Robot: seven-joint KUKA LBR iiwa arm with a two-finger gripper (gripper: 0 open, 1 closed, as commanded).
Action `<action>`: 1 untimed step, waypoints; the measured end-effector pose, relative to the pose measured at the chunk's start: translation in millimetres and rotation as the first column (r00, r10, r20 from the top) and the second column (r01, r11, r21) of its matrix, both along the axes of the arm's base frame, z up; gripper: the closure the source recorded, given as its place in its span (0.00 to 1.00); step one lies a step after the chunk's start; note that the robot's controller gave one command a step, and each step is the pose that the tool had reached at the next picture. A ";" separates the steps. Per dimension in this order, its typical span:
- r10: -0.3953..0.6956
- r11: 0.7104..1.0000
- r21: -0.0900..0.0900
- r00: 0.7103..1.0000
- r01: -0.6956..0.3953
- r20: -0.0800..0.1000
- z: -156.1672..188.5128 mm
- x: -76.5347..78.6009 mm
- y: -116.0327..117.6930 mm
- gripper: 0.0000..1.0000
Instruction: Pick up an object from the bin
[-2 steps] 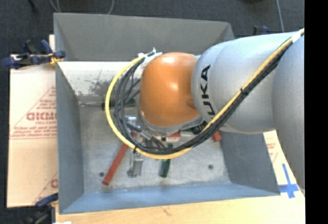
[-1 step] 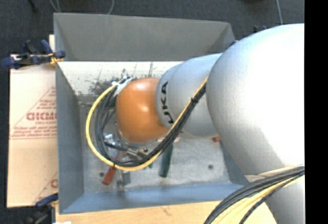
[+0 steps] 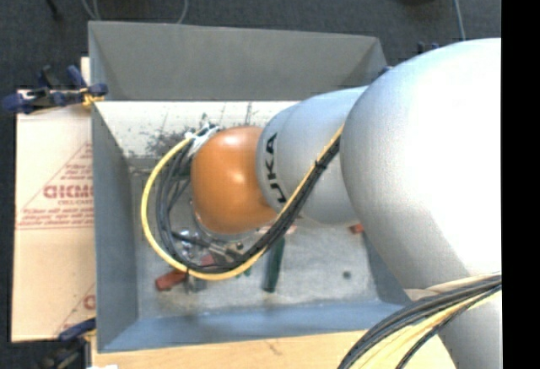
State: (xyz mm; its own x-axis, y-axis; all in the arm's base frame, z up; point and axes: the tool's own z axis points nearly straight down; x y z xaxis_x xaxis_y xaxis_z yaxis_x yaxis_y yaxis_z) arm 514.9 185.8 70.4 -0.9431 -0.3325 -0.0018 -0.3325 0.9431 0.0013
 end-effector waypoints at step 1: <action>0.077 0.997 0.000 0.997 -0.077 0.010 129.7 -2.5 4.8 1.00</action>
Offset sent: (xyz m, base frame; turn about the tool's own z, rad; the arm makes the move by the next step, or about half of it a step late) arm -0.0052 0.0048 0.1245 -0.0791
